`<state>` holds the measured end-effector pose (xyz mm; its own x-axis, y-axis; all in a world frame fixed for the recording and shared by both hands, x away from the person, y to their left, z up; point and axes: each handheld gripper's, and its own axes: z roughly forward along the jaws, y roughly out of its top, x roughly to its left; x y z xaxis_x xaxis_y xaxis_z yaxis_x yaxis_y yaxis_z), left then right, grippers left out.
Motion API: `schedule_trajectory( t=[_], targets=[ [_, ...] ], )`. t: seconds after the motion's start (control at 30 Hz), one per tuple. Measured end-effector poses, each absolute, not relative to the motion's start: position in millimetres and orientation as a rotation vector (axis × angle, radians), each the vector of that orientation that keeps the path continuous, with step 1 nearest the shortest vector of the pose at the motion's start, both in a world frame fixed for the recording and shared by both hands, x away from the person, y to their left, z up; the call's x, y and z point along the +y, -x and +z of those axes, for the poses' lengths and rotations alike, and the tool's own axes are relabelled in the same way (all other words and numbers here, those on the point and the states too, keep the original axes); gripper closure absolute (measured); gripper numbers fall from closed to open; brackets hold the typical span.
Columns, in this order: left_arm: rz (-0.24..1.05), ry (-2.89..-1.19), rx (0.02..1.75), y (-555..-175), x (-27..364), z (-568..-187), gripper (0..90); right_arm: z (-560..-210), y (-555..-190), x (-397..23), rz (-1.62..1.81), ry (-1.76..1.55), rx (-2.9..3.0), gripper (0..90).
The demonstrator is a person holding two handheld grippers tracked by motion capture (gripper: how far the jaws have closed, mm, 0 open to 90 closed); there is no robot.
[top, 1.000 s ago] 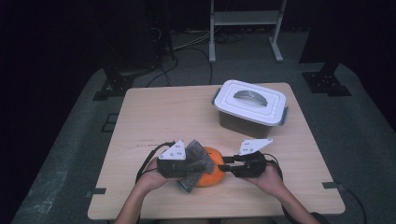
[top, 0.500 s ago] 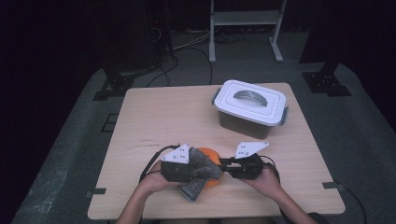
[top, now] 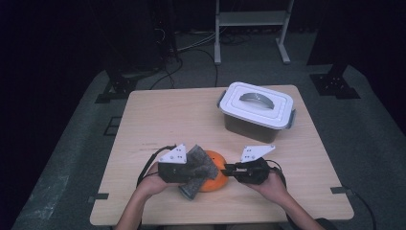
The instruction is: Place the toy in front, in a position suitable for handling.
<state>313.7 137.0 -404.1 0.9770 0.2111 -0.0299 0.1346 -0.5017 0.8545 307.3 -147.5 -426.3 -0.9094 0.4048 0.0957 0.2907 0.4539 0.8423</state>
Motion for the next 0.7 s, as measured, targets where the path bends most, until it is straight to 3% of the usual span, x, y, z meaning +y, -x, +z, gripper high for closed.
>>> schedule_trajectory(
  t=[0.1,0.17,0.2,0.23,0.33,0.43,0.5,0.53,0.57,0.7],
  targets=[
    [0.085,-2.103,0.246,-313.2,137.2,-406.3,73.3,-425.5,-306.7,-148.0,1.467,-0.610,2.574,74.7],
    [0.085,-2.110,0.248,-313.3,137.3,-406.6,73.3,-422.8,-307.0,-150.8,1.492,-0.577,2.536,62.9],
    [0.082,-2.111,0.246,-313.5,137.5,-406.7,73.3,-422.8,-307.0,-150.8,1.492,-0.577,2.536,62.9],
    [0.072,-2.112,0.242,-313.5,137.1,-407.5,73.4,-423.1,-309.1,-151.5,1.506,-0.567,2.517,47.6],
    [0.064,-2.110,0.239,-313.3,136.2,-408.1,73.4,-430.7,-309.9,-146.3,1.456,-0.516,2.544,41.6],
    [0.057,-2.099,0.244,-313.3,135.8,-408.1,73.4,-433.4,-309.0,-144.1,1.452,-0.500,2.534,44.1],
    [0.049,-2.085,0.240,-312.7,134.7,-406.7,73.8,-428.8,-308.5,-145.0,1.439,-0.535,2.538,59.4],
    [0.047,-2.082,0.235,-311.8,133.2,-405.3,73.8,-428.8,-308.5,-145.0,1.439,-0.535,2.538,59.4],
    [0.050,-2.083,0.225,-310.8,131.1,-403.7,73.9,-426.8,-307.6,-145.0,1.441,-0.548,2.544,65.2],
    [0.027,-2.074,0.181,-305.6,120.9,-399.8,73.8,-424.3,-304.2,-142.2,1.457,-0.536,2.543,67.3]
  ],
)
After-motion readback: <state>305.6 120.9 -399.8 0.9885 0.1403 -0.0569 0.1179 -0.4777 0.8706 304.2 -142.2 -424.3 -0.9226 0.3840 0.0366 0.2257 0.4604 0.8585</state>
